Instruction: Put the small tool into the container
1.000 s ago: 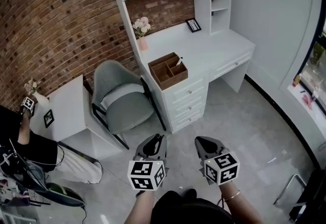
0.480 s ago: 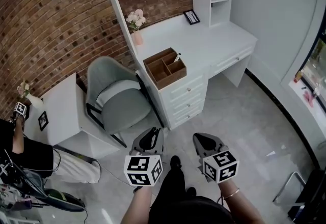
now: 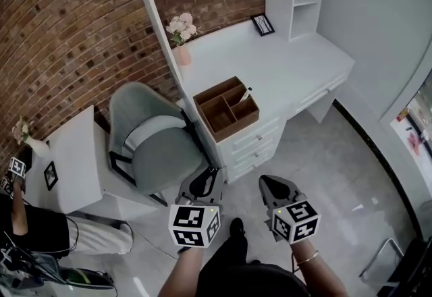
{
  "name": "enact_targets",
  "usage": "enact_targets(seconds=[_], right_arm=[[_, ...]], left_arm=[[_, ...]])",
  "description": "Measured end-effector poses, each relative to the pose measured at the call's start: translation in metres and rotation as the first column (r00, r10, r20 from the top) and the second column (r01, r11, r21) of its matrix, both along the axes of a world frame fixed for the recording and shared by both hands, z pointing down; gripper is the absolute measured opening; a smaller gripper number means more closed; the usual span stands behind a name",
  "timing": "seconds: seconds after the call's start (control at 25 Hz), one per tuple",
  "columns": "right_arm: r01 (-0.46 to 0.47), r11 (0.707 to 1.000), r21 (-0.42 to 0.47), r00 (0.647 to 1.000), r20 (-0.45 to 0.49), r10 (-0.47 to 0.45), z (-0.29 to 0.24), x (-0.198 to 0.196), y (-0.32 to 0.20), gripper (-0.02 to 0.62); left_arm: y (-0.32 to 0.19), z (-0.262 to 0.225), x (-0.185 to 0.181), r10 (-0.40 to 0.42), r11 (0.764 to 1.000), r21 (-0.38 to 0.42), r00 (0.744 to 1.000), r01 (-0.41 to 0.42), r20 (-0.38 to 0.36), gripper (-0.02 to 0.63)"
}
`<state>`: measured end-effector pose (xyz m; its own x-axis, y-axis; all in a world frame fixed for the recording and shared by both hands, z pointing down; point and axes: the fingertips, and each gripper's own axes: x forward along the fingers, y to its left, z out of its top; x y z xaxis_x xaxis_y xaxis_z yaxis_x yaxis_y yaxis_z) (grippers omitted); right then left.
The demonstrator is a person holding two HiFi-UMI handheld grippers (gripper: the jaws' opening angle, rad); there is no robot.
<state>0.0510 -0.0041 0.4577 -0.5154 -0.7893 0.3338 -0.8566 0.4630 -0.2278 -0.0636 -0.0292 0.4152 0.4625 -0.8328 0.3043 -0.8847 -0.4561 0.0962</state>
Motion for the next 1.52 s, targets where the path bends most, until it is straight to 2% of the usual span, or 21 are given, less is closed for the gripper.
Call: enact_targets(seconds=[0.48, 1.08, 1.52], right_arm=[[-0.027, 0.999, -0.017, 1.000, -0.007, 0.027, 0.002, -0.025, -0.098, 0.005], [-0.051, 0.998, -0.026, 0.999, -0.015, 0.050, 0.002, -0.026, -0.145, 0.005], [0.001, 1.000, -0.019, 1.000, -0.002, -0.001, -0.002, -0.021, -0.191, 0.005]], left_arm=[[-0.096, 0.003, -0.012, 0.058, 0.998, -0.014, 0.998, -0.059, -0.025, 0.073], [-0.145, -0.008, -0.013, 0.084, 0.996, 0.001, 0.994, -0.084, -0.069, 0.073], [-0.191, -0.029, -0.001, 0.070, 0.997, 0.033, 0.995, -0.068, -0.069, 0.072]])
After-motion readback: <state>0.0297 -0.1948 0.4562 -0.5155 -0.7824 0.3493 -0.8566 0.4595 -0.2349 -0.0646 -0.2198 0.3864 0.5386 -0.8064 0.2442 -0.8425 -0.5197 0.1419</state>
